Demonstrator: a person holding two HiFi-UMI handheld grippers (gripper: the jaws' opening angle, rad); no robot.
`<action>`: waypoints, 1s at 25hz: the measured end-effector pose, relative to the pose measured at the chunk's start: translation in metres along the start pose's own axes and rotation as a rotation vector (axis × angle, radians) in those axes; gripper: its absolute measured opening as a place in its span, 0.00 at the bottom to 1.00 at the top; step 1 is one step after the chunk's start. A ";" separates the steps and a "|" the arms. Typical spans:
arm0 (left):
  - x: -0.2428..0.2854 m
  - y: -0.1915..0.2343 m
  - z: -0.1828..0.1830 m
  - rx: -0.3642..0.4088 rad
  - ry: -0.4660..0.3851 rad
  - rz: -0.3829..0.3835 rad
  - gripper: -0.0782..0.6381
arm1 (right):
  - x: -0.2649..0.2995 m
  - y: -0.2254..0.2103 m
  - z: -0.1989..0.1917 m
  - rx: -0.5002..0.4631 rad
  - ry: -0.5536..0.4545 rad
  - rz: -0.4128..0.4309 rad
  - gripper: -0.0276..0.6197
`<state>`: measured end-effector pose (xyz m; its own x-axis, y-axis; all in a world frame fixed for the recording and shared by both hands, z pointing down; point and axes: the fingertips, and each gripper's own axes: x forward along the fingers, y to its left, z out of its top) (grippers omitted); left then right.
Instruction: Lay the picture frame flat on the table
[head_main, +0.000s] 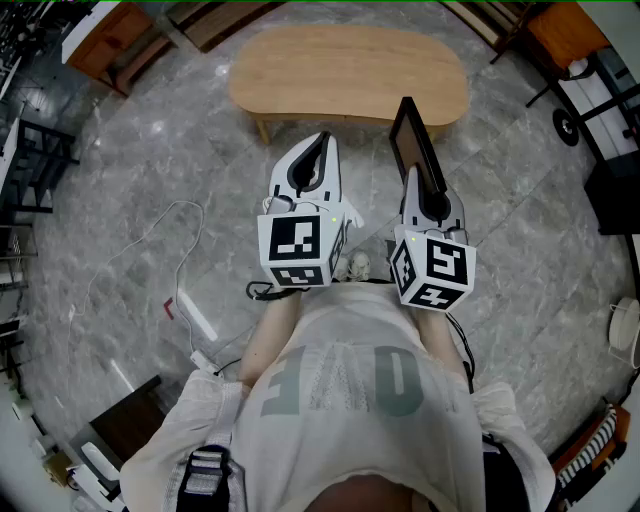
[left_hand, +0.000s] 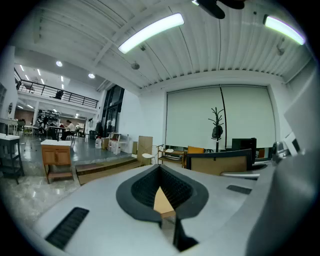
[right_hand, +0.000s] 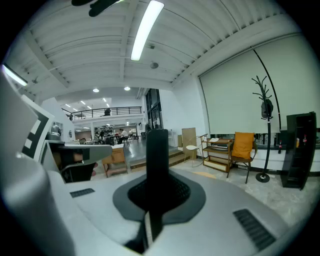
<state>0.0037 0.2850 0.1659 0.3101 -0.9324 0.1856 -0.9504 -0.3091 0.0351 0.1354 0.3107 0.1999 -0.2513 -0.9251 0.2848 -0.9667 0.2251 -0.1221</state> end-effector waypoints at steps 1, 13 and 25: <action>0.001 0.000 0.000 -0.001 0.000 0.001 0.12 | 0.001 -0.002 0.001 -0.007 -0.003 -0.002 0.07; 0.013 -0.001 0.003 -0.023 -0.022 0.052 0.12 | 0.010 -0.024 0.007 -0.004 -0.037 0.045 0.07; 0.027 0.012 0.016 -0.026 -0.057 0.131 0.12 | 0.021 -0.048 0.019 0.017 -0.084 0.067 0.07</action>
<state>0.0016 0.2531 0.1556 0.1838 -0.9737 0.1346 -0.9829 -0.1800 0.0399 0.1774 0.2749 0.1936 -0.3101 -0.9306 0.1945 -0.9465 0.2830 -0.1550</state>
